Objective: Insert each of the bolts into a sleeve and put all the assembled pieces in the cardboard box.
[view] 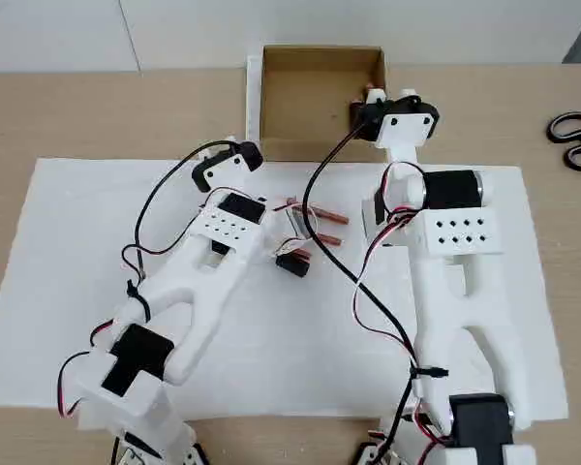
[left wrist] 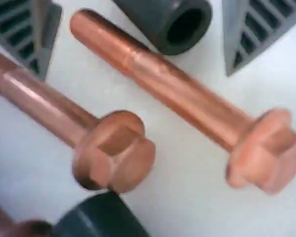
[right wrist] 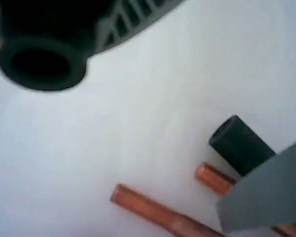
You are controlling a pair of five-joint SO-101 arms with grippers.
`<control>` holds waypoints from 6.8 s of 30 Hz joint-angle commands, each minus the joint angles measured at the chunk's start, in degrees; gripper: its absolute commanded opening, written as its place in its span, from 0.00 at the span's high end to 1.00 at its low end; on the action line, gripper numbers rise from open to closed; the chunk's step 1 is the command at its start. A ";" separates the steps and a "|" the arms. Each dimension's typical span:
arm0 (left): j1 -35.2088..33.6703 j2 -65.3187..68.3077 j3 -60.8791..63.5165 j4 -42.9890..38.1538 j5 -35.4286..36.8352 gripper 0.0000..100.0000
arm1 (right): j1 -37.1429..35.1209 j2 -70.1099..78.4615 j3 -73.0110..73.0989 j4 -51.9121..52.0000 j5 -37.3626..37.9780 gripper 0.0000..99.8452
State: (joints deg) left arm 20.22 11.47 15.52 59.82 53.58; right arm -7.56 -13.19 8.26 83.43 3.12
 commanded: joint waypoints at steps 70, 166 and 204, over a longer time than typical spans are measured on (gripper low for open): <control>-2.29 5.63 -23.78 16.62 -17.49 0.99 | 0.22 -0.40 3.78 -3.56 0.53 1.00; -20.04 5.63 -45.14 40.62 -57.05 0.99 | 0.48 -26.95 -5.27 4.09 0.62 1.00; -19.16 -6.51 -40.22 40.53 -56.62 0.99 | 0.48 -74.68 38.77 -6.46 -8.97 1.00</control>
State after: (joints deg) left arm 0.26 8.40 -23.08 99.74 -3.30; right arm -7.56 -87.82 46.42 81.85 -5.32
